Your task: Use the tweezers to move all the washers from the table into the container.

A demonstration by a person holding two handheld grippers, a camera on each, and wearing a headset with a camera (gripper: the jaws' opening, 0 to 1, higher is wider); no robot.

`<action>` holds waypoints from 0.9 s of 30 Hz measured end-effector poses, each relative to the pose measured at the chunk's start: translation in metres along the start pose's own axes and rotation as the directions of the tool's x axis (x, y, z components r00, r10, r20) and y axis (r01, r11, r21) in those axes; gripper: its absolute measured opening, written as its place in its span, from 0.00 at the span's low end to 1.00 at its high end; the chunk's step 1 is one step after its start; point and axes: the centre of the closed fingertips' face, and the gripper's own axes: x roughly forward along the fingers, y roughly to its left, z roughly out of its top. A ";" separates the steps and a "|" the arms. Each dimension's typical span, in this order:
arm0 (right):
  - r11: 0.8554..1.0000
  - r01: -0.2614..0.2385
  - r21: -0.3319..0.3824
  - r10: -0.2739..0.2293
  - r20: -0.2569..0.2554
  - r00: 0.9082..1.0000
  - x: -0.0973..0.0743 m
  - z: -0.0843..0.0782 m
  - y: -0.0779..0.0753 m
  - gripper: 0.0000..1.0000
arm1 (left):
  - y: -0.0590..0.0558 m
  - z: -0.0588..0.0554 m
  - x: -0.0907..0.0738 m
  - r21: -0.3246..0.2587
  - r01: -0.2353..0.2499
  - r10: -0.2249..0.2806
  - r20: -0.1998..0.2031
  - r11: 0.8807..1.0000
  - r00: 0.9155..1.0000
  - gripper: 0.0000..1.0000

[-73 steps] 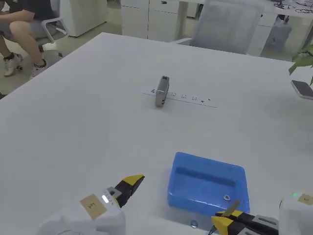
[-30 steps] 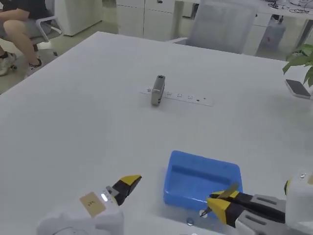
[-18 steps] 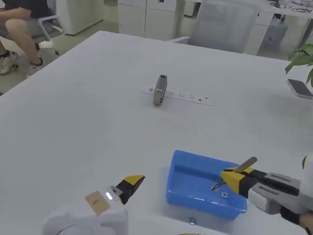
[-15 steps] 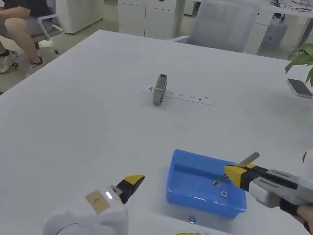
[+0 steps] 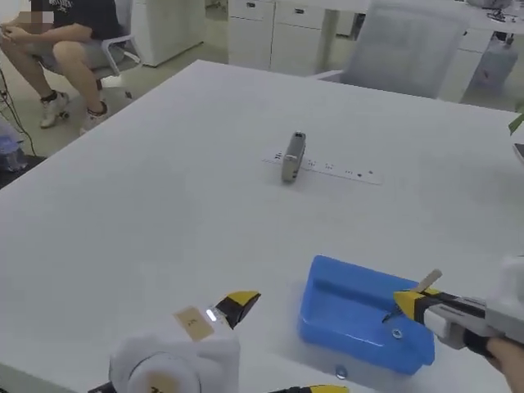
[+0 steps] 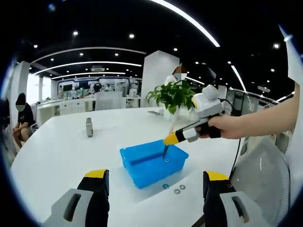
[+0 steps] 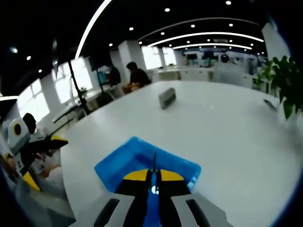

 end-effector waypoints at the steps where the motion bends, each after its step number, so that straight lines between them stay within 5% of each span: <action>1: 1.000 0.000 -0.003 0.000 -0.006 1.000 0.002 -0.003 0.000 0.03 | 0.000 0.001 0.000 0.002 0.000 0.000 0.003 1.000 1.000 0.83; 20: 0.999 -0.004 -0.045 0.002 -0.060 0.998 0.009 -0.013 0.003 0.03 | -0.002 0.004 0.000 0.007 0.018 -0.018 0.024 1.000 1.000 0.83; 27: 0.994 -0.028 -0.105 0.025 -0.034 0.999 0.001 -0.004 0.015 0.04 | -0.003 0.004 0.000 0.000 0.022 -0.022 0.026 1.000 0.999 0.83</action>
